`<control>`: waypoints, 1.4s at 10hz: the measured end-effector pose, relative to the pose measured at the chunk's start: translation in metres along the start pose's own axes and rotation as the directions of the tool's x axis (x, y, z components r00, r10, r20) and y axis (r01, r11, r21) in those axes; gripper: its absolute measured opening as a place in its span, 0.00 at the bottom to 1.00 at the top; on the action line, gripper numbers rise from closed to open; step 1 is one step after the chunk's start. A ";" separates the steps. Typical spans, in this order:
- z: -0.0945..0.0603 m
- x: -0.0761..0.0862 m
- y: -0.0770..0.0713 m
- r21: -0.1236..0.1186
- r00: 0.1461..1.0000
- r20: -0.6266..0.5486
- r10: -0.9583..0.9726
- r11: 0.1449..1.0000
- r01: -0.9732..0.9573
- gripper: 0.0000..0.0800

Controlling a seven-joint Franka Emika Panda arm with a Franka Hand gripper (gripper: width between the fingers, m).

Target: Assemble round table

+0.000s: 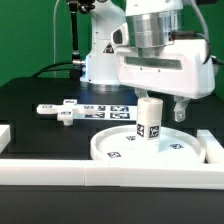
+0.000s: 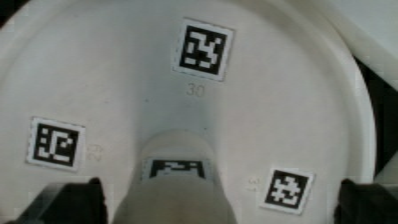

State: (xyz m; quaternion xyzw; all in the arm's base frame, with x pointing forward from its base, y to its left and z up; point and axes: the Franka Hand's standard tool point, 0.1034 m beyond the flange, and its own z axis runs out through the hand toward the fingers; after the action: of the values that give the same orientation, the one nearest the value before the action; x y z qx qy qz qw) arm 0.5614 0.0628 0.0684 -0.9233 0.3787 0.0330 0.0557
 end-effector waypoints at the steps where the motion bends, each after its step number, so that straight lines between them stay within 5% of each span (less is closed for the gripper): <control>1: -0.002 -0.004 -0.001 -0.030 0.994 0.025 -0.109 0.993 0.110 0.81; 7: 0.003 -0.007 0.011 -0.028 0.872 0.071 -0.484 0.873 0.487 0.81; 8: 0.003 -0.005 0.017 -0.026 0.783 0.073 -0.617 0.784 0.620 0.81; 12: -0.006 0.007 0.058 -0.003 0.642 0.083 -0.762 0.644 0.765 0.81; 14: -0.017 0.012 0.069 -0.001 0.671 0.086 -0.736 0.674 0.739 0.81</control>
Offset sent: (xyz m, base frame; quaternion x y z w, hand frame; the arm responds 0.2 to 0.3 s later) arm 0.0000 0.0000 0.0000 0.0000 0.0000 -0.1938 0.9810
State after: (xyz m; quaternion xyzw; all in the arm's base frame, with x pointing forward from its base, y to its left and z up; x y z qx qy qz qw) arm 0.5217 0.0034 0.0783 -0.9963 -0.0294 0.0505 0.0626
